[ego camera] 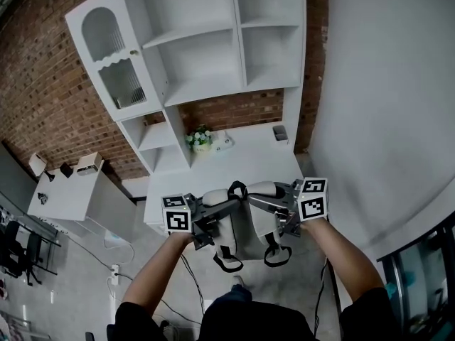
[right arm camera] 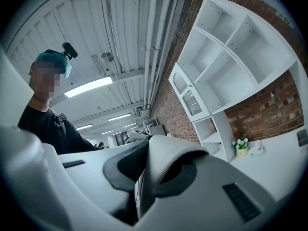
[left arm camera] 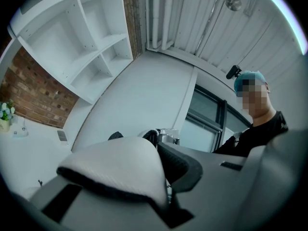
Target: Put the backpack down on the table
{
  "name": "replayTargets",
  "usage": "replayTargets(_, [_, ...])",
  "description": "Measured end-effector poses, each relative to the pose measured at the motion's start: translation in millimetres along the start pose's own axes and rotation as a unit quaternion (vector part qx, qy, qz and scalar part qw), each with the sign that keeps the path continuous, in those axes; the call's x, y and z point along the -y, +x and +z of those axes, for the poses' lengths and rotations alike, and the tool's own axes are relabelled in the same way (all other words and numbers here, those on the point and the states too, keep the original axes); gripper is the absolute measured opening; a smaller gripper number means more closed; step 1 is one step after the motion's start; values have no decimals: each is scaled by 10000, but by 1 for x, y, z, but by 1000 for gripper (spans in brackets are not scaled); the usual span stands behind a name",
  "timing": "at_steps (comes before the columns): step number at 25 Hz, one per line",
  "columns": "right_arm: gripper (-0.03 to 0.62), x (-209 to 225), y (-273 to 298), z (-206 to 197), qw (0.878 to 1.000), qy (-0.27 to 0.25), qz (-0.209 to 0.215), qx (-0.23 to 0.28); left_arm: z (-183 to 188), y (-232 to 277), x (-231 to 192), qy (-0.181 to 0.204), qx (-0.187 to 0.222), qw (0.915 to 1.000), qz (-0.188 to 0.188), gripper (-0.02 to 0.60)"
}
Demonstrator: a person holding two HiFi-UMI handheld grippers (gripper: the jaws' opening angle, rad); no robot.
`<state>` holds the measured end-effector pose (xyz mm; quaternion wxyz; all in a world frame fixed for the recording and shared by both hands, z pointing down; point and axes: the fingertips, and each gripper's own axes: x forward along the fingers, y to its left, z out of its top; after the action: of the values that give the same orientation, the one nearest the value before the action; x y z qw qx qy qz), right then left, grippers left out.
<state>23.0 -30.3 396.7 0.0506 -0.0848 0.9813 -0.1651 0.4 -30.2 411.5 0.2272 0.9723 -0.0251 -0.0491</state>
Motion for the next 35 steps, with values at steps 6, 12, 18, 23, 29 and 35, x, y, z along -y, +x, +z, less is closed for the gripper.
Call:
replayTargets(6, [51, 25, 10, 24, 9999, 52, -114, 36, 28, 2, -26, 110, 84, 9999, 29, 60])
replayTargets(12, [51, 49, 23, 42, 9997, 21, -212, 119, 50, -3, -46, 89, -17, 9999, -121, 60])
replayTargets(18, [51, 61, 37, 64, 9993, -62, -291, 204, 73, -9, -57, 186, -81, 9992, -355, 60])
replayTargets(23, [51, 66, 52, 80, 9990, -163, -362, 183, 93, -19, -64, 294, -91, 9979, -569, 60])
replayTargets(29, [51, 73, 69, 88, 9985, -105, -489, 214, 106, -32, -72, 210, -37, 9968, -766, 60])
replayTargets(35, [51, 75, 81, 99, 9976, -206, -604, 278, 116, -43, -71, 296, -32, 9948, -978, 60])
